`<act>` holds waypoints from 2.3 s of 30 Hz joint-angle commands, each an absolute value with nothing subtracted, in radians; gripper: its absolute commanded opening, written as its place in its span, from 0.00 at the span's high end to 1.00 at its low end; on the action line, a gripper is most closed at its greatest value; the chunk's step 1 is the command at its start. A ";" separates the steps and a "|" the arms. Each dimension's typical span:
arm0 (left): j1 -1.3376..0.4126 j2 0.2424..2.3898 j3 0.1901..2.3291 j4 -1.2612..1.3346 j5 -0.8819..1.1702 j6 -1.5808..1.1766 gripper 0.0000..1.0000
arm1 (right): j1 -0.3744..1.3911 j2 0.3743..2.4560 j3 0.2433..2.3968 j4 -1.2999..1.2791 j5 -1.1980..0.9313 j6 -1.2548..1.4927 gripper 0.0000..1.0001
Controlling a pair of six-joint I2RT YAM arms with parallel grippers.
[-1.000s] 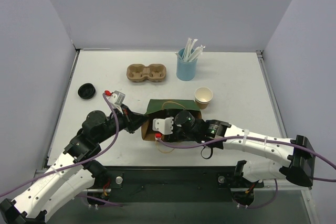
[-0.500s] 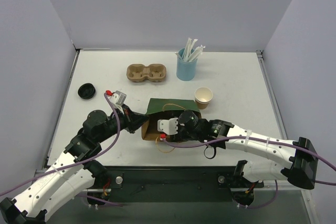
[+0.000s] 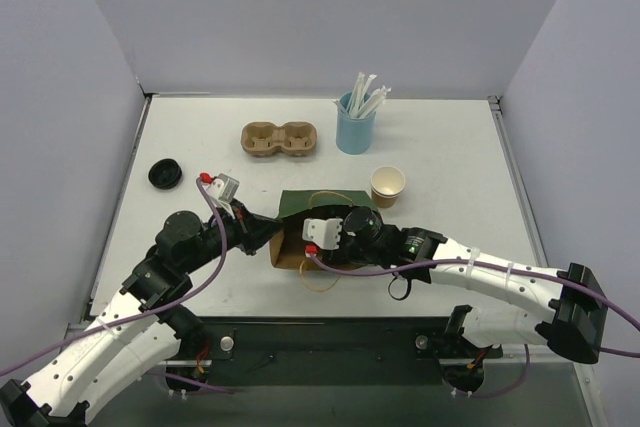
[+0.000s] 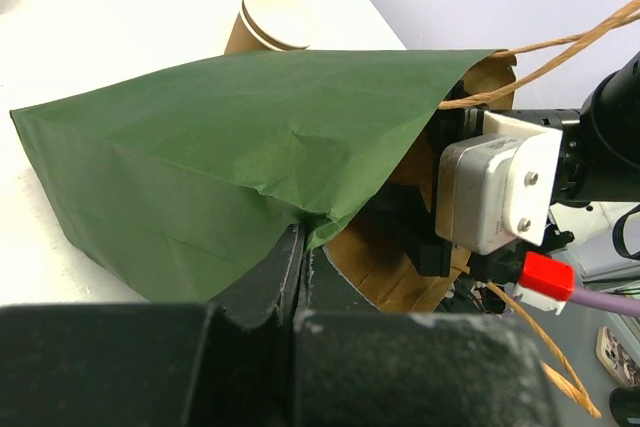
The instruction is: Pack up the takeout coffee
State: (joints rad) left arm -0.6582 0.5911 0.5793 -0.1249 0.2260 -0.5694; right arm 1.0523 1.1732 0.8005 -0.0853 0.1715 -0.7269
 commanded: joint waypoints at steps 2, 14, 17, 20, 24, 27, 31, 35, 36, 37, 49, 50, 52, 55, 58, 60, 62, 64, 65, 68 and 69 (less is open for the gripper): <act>-0.658 0.584 0.592 -0.117 0.249 -0.563 1.00 | 1.039 1.151 0.798 -0.008 0.170 -0.661 0.53; -0.658 0.617 0.638 -0.173 0.193 -0.560 1.00 | 1.055 1.112 0.877 -0.047 0.202 -0.608 0.55; -0.658 0.641 0.682 -0.215 0.141 -0.569 1.00 | 1.077 1.091 0.946 -0.124 0.195 -0.565 0.55; -0.658 0.681 0.744 -0.273 0.100 -0.566 1.00 | 1.103 1.066 1.009 -0.190 0.195 -0.516 0.55; -0.658 0.729 0.825 -0.362 0.071 -0.548 1.00 | 1.150 1.048 1.094 -0.262 0.187 -0.447 0.55; -0.658 0.758 0.886 -0.411 0.048 -0.529 1.00 | 1.190 1.032 1.147 -0.290 0.181 -0.390 0.55; -0.658 0.788 0.956 -0.491 0.008 -0.517 1.00 | 1.215 1.014 1.209 -0.319 0.163 -0.302 0.55; -0.658 0.822 1.006 -0.563 -0.032 -0.509 1.00 | 1.220 0.980 1.233 -0.321 0.181 -0.230 0.55; -0.658 0.828 1.009 -0.568 -0.028 -0.499 1.00 | 1.220 0.971 1.244 -0.321 0.190 -0.221 0.55; -0.657 0.831 1.012 -0.571 -0.029 -0.494 1.00 | 1.220 0.956 1.249 -0.321 0.207 -0.203 0.55; -0.657 0.893 1.106 -0.716 -0.176 -0.489 1.00 | 1.221 0.865 1.328 -0.413 0.425 -0.135 0.55; -0.657 0.902 1.120 -0.750 -0.208 -0.486 1.00 | 1.221 0.859 1.336 -0.425 0.439 -0.118 0.55; -0.655 0.922 1.141 -0.782 -0.236 -0.483 1.00 | 1.221 0.839 1.345 -0.463 0.483 -0.075 0.56; -0.649 0.923 1.141 -0.827 -0.276 -0.485 1.00 | 1.221 0.807 1.332 -0.491 0.560 -0.032 0.55; -0.638 0.920 1.143 -0.857 -0.302 -0.476 1.00 | 1.220 0.808 1.330 -0.561 0.690 0.041 0.55; -0.626 0.919 1.157 -0.888 -0.321 -0.471 1.00 | 1.216 0.813 1.318 -0.621 0.756 0.084 0.55; -0.620 0.920 1.170 -0.897 -0.324 -0.463 1.00 | 1.201 0.818 1.298 -0.655 0.767 0.159 0.55; -0.618 0.922 1.195 -0.900 -0.322 -0.457 1.00 | 1.177 0.824 1.251 -0.692 0.718 0.214 0.55; -0.618 0.923 1.204 -0.907 -0.322 -0.456 1.00 | 1.134 0.827 1.237 -0.705 0.686 0.277 0.55; -0.617 0.943 1.242 -0.933 -0.314 -0.456 1.00 | 1.060 0.828 1.160 -0.727 0.578 0.386 0.55; -0.617 0.948 1.261 -0.943 -0.310 -0.457 1.00 | 1.046 0.830 1.143 -0.727 0.542 0.403 0.55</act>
